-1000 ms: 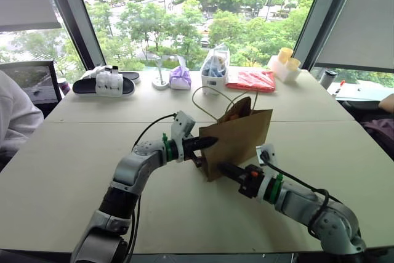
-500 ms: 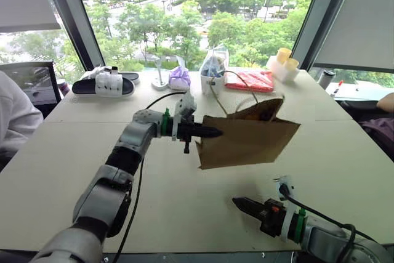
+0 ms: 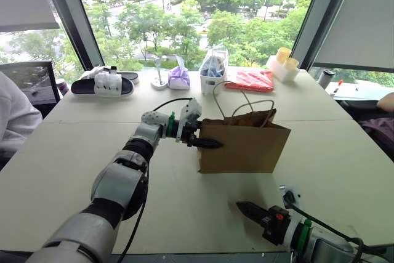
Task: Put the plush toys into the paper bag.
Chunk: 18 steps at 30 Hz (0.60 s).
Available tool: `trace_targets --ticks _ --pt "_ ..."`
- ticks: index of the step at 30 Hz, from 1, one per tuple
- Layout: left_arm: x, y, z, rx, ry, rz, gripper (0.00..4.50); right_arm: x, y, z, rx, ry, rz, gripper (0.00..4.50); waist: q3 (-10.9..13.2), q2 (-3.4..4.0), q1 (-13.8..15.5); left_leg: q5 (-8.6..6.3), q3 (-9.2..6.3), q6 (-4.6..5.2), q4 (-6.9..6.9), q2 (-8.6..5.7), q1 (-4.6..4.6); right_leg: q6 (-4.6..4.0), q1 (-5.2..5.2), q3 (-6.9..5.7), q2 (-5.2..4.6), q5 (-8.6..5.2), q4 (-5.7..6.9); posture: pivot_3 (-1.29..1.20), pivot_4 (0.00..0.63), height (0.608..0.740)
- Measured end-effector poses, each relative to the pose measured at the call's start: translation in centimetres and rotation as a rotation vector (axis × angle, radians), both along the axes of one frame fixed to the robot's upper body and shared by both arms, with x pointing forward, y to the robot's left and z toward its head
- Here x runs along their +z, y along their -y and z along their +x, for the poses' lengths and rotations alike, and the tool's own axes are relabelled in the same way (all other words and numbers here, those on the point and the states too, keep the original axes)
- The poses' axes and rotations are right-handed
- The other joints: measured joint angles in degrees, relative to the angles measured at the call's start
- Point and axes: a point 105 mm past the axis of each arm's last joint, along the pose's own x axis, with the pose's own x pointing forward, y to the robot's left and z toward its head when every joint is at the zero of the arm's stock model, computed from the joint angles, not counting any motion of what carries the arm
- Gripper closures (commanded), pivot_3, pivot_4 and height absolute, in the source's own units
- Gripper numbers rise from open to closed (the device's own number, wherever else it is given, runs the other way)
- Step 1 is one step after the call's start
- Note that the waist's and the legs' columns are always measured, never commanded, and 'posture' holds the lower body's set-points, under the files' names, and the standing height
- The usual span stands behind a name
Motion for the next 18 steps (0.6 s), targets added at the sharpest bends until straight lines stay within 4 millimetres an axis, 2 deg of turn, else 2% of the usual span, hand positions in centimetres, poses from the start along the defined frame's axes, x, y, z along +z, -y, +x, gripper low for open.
trace_targets --ticks 4,8,9,11,13,14,16,18 --pt "0.6 -2.0 0.8 0.063 0.064 0.038 0.82 0.3 -0.2 0.0 0.023 0.009 0.018 4.5 -0.01 0.01 -0.55 0.0 -0.03 0.0 0.0 0.0 0.02 0.02 -0.04 0.0 0.0 -0.01 0.13 0.0 0.15 0.74" --pt "0.1 -3.9 0.6 0.108 0.049 0.02 0.82 0.3 -0.1 -0.2 0.048 0.003 0.04 4.5 -0.01 0.01 -0.85 0.0 -0.06 0.0 0.0 0.01 0.04 0.01 -0.09 0.01 -0.01 -0.02 0.29 0.0 0.15 0.74" --pt "0.0 -4.6 0.6 0.142 0.019 -0.011 0.82 0.5 -0.1 -0.1 0.057 0.007 0.047 4.5 -0.01 0.01 -0.98 0.0 -0.08 0.0 0.0 0.02 0.03 0.01 -0.12 0.01 -0.01 -0.02 0.35 0.0 0.15 0.74" --pt "0.7 -7.0 0.5 0.317 -0.098 -0.214 0.82 1.8 0.9 0.7 0.053 0.046 0.077 4.5 -0.01 0.05 -1.68 0.0 -0.13 0.0 -0.03 0.16 0.08 0.0 -0.23 0.15 -0.05 -0.02 0.46 0.0 0.15 0.74" --pt "0.5 -9.7 -1.4 0.446 -0.191 -0.326 0.82 3.6 2.5 1.7 0.017 0.11 0.092 4.5 -0.02 0.06 -2.45 0.0 -0.15 0.0 -0.09 0.28 0.1 -0.01 -0.29 0.23 -0.06 -0.02 0.52 0.0 0.15 0.74" --pt "0.1 -10.3 -2.5 0.485 -0.236 -0.345 0.82 4.2 3.3 1.8 -0.001 0.129 0.085 4.5 -0.02 0.06 -2.34 0.0 -0.2 0.0 -0.12 0.28 0.1 -0.01 -0.29 0.22 -0.05 -0.03 0.53 0.0 0.15 0.74" --pt "-1.0 -11.3 -6.0 0.573 -0.318 -0.363 0.82 5.1 4.1 1.6 0.011 0.144 0.077 4.5 -0.04 0.08 -1.93 -0.01 -0.23 -0.01 -0.15 0.28 0.07 -0.02 -0.31 0.25 -0.07 -0.03 0.49 0.0 0.15 0.74" --pt "-2.6 -11.4 -9.1 0.634 -0.398 -0.337 0.82 5.6 4.8 1.1 0.028 0.132 0.062 4.5 -0.03 0.05 -0.85 -0.02 -0.17 -0.02 -0.1 0.26 0.05 -0.04 -0.27 0.27 -0.08 -0.03 0.4 0.0 0.15 0.74"
